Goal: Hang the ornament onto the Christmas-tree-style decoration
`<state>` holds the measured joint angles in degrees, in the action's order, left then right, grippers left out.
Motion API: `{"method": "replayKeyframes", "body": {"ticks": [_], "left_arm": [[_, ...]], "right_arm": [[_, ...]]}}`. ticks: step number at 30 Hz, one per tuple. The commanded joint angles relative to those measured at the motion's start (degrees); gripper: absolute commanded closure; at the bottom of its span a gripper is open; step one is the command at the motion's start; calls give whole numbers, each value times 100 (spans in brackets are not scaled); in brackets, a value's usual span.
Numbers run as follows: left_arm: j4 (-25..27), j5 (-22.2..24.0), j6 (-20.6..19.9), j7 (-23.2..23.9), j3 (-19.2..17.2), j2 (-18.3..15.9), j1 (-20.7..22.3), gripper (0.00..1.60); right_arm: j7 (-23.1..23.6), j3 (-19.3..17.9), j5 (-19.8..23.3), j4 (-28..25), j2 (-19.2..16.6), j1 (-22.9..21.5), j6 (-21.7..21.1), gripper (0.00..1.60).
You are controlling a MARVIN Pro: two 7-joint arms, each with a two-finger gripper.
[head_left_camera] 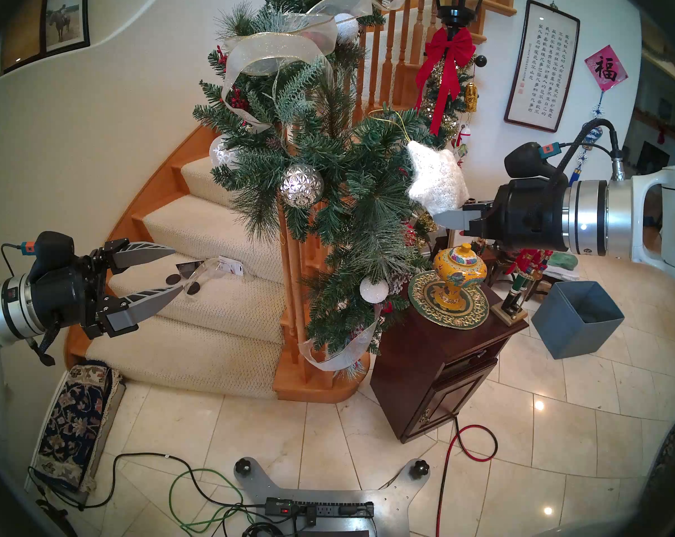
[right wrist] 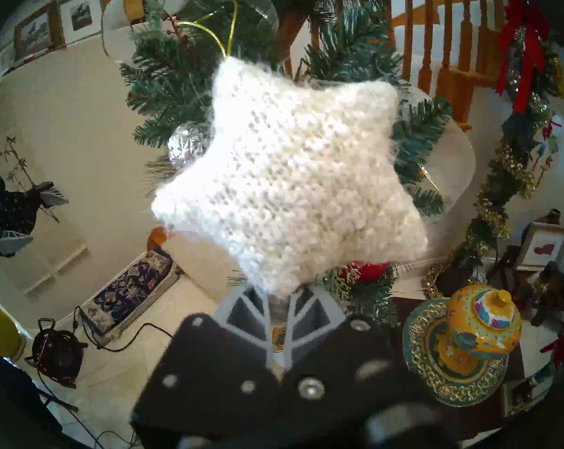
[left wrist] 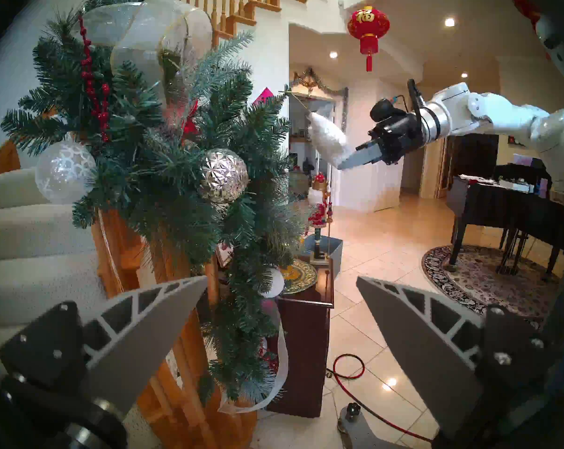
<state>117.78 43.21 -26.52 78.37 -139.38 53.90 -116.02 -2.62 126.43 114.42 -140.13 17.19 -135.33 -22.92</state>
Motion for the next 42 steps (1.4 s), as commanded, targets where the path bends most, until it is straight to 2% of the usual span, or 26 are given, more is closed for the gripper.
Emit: {"method": "replayKeyframes", "body": {"ticks": [1,15,25,42], "left_arm": [[12,9,1,1,-6,8,4,0],[12,10,1,1,-6,8,4,0],[12,9,1,2,-6,7,4,0],[12,10,1,1,-6,8,4,0]], "right_arm": [[-65,1,-34,13,-30,5,54,160],[-417,-149,-205,13,-300,63,-56,160],[-862,-455,-439,13,-779,121,-307,160],[-1345,-739,-362,13,-1001,109,-441,160]]}}
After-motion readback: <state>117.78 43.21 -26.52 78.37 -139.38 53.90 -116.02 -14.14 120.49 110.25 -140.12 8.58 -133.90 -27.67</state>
